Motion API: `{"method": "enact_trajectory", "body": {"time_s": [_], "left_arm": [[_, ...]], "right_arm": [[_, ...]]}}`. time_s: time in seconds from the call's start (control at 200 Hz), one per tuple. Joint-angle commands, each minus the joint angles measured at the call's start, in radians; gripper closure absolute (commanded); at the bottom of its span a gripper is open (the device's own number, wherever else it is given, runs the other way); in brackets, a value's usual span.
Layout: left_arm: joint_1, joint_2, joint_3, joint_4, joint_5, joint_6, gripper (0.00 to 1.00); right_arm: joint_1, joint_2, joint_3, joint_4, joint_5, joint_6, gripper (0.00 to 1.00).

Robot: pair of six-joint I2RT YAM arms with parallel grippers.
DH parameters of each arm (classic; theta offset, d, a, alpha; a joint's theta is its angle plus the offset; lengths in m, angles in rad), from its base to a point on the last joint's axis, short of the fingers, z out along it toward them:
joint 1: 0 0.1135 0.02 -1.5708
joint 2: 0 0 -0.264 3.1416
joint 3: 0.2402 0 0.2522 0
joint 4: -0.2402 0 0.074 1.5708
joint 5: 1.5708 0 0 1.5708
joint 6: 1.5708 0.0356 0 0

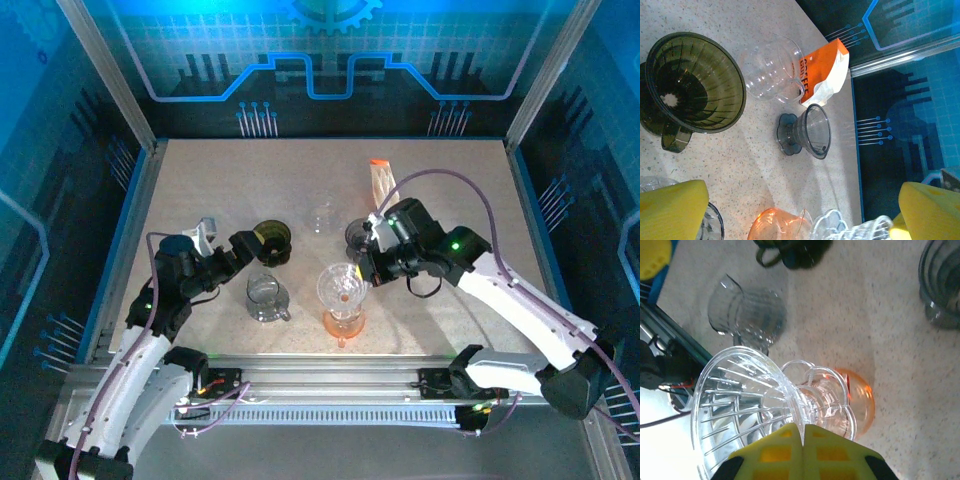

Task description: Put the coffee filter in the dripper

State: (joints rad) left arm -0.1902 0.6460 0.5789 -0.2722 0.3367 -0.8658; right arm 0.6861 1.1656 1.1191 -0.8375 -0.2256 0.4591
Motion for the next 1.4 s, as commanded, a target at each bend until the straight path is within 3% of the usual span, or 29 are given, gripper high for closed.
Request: {"method": "enact_trajectory", "body": {"time_s": [0.0,0.796,1.026,1.221,1.396], "left_arm": [[-0.006,-0.011,-0.015,0.011,0.025,-0.018,0.01],[-0.006,-0.007,-0.040,0.039,0.022,-0.028,0.01],[-0.006,-0.006,-0.040,0.047,0.022,-0.029,0.01],[-0.006,-0.005,-0.040,0.062,0.032,-0.028,0.01],[-0.006,-0.005,-0.029,0.060,0.030,-0.018,0.01]], "right_arm": [[-0.011,-0.036,-0.043,0.030,-0.059,0.045,1.00],[-0.065,-0.056,-0.184,0.147,-0.097,0.072,1.00],[-0.066,-0.078,-0.194,0.143,-0.070,0.076,0.75],[-0.072,-0.100,-0.169,0.123,-0.037,0.073,0.41],[-0.094,-0.134,-0.120,0.084,0.054,0.055,0.33]]}}
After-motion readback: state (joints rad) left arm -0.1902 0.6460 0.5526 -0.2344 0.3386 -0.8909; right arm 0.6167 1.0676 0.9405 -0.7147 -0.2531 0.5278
